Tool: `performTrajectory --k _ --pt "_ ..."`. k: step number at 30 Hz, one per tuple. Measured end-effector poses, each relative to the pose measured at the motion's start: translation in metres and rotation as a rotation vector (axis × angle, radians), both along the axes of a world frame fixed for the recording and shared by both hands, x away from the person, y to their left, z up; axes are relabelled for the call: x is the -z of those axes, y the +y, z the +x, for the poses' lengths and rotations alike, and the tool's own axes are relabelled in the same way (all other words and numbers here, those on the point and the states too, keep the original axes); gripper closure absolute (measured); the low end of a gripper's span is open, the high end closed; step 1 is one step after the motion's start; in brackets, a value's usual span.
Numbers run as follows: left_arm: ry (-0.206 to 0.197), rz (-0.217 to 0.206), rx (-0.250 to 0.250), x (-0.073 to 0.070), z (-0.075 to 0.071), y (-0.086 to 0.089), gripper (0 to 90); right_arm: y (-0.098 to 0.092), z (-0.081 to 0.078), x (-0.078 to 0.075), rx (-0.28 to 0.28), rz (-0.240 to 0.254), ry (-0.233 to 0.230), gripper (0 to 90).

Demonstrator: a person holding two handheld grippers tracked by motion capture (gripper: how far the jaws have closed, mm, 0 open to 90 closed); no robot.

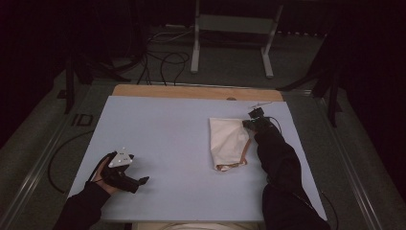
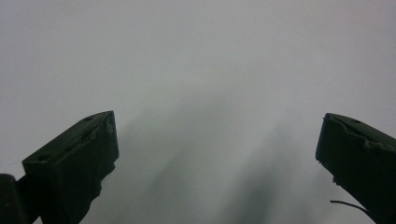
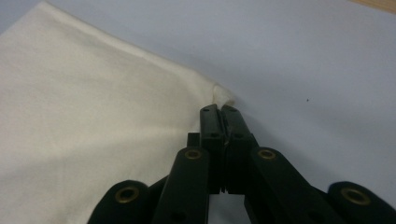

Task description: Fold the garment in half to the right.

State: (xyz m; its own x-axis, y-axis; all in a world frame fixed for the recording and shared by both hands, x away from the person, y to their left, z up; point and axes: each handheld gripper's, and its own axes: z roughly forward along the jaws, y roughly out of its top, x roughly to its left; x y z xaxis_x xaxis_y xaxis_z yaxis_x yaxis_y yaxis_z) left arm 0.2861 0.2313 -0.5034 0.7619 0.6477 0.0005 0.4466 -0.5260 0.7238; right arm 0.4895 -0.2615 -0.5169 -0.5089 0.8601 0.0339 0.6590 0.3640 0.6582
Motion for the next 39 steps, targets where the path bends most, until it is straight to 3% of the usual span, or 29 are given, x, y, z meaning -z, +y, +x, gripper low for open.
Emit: performTrajectory --k 3,5,11,27,31,39 --pt "0.0 -0.001 0.0 0.0 0.0 0.0 0.0 0.0 -0.002 -0.004 -0.008 0.011 -0.01 75.5" --pt "0.001 0.002 0.002 0.0 -0.001 0.0 0.0 0.001 -0.003 -0.007 -0.012 0.026 -0.016 63.5" --pt "-0.002 0.002 0.017 -0.001 -0.001 0.0 0.0 0.005 -0.006 -0.017 -0.002 0.053 -0.03 46.0" --pt "0.003 0.007 0.025 0.002 -0.001 -0.001 0.0 0.023 -0.008 -0.03 -0.059 0.113 -0.008 24.9" --pt "0.0 0.006 0.029 0.001 -0.001 -0.002 0.0 0.03 -0.009 -0.036 -0.105 0.134 -0.005 18.0" --pt "-0.004 0.009 0.035 0.0 -0.001 -0.001 0.0 0.047 -0.014 -0.043 -0.166 0.147 -0.008 13.6"
